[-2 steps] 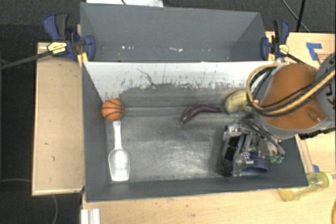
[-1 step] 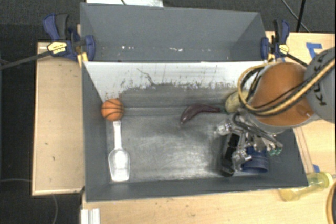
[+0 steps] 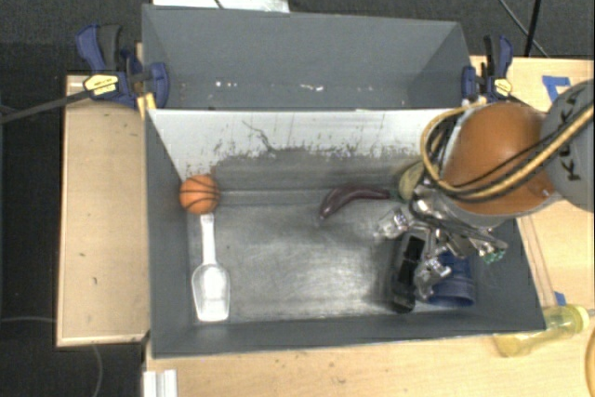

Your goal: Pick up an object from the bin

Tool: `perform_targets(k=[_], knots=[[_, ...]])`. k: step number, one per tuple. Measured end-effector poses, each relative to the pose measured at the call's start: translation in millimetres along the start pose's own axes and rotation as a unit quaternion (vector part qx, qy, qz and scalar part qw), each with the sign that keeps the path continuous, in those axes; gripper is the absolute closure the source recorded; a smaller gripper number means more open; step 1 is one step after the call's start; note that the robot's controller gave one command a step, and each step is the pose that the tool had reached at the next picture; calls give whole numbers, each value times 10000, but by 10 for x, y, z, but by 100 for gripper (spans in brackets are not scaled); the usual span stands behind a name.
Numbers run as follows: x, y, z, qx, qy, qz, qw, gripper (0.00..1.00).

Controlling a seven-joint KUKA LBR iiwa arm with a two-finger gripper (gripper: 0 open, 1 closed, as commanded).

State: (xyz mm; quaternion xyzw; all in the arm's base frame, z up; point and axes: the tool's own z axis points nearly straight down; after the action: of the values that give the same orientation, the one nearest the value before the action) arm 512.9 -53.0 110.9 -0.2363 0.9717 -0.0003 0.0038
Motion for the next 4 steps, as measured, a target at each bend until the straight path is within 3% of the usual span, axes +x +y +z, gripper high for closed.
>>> perform_targets(k=[1, 2, 3, 4], knots=[[-88, 66, -29, -6, 9, -972, 9953, 0], [-103, 38, 212, -51, 78, -1674, 9858, 0], [-174, -62, 342, -119, 145, -3543, 9350, 100], [-175, -62, 342, -119, 144, -3541, 9350, 100]])
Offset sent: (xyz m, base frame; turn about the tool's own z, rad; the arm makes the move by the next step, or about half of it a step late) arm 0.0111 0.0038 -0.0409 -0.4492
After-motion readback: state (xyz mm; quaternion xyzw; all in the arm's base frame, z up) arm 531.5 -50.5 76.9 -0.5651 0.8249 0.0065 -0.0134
